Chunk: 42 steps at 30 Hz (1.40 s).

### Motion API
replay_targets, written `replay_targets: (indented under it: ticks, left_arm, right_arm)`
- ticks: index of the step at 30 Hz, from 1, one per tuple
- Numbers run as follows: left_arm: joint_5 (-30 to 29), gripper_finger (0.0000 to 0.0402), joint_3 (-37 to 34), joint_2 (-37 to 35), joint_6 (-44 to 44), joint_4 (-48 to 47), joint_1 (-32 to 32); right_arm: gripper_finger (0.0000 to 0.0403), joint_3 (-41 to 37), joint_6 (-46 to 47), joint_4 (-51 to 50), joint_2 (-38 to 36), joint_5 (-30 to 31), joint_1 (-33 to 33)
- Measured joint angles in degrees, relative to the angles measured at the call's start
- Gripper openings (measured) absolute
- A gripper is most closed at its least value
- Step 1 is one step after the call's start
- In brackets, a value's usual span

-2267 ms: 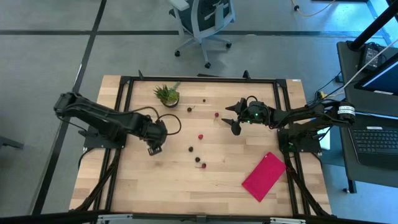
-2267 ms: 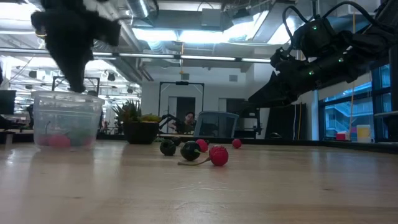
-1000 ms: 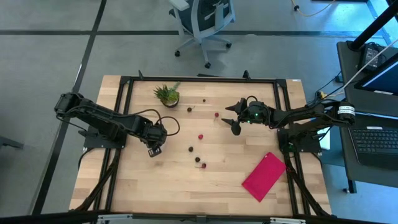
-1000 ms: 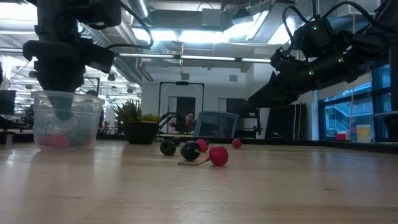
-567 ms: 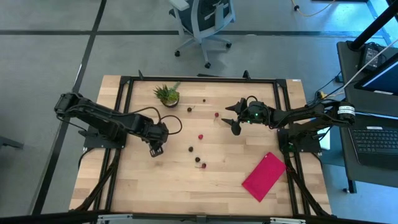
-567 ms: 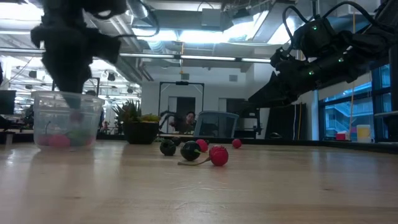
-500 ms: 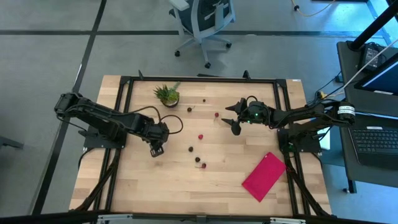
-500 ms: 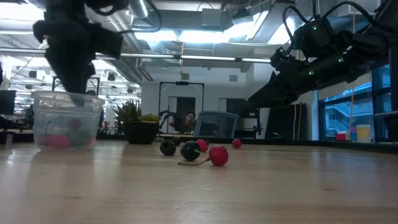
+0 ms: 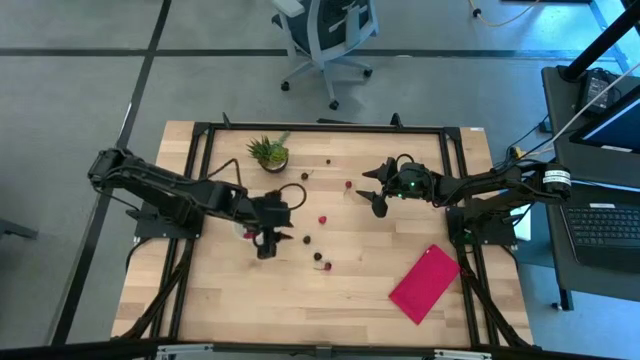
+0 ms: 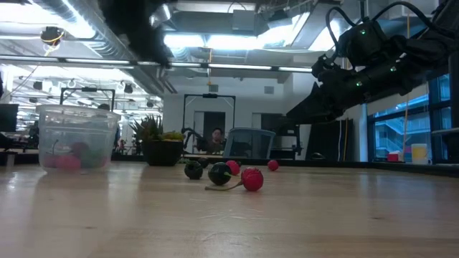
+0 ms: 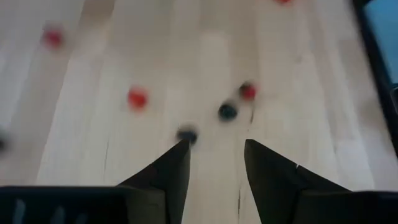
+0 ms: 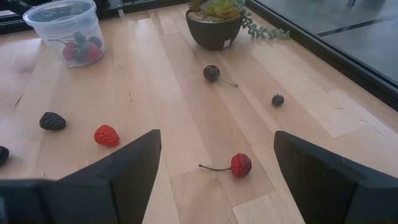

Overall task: Pick and placing Produce into tupperware
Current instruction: Put the blackberry into the transparent container

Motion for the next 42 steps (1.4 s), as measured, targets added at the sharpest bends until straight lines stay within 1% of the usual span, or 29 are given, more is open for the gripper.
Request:
replay_targets:
  ticks: [3,5,10,14,19,24,35,42]
  left_arm:
    - [-0.01,0.0145,0.0,0.69,5.66,3.56,-0.53]
    - [-0.38,0.0145,0.04,1.6,7.26,5.55,-0.4]
    - [-0.5,0.0145,0.0,6.31,7.99,7.67,0.78]
    - [-0.5,0.0144,0.0,12.04,8.94,11.0,1.17]
    - [-0.5,0.0144,-0.04,19.24,8.71,11.76,1.93]
    - [-0.5,0.0144,-0.04,24.44,8.46,16.63,2.28]
    - [-0.54,0.0144,-0.04,28.35,6.91,17.37,2.28]
    - [-0.51,0.0144,-1.62,28.32,6.71,17.58,2.24]
  right_arm:
    - [0.0314,0.0,0.0,0.0,0.01,0.0,0.01]
    - [0.0314,0.0,0.02,0.0,0.01,0.0,-0.01]
    - [0.0314,-0.01,0.01,0.01,0.01,0.0,0.02]
    - [0.0314,0.0,0.02,0.0,0.01,0.0,0.0]
    - [0.0314,0.0,0.02,0.02,0.01,0.0,0.01]
    - [0.0314,0.0,0.02,0.0,0.01,0.0,-0.01]
    - [0.0314,-0.01,0.02,0.0,0.01,0.0,0.0]
    - [0.0314,0.0,0.02,0.0,0.01,0.0,0.02]
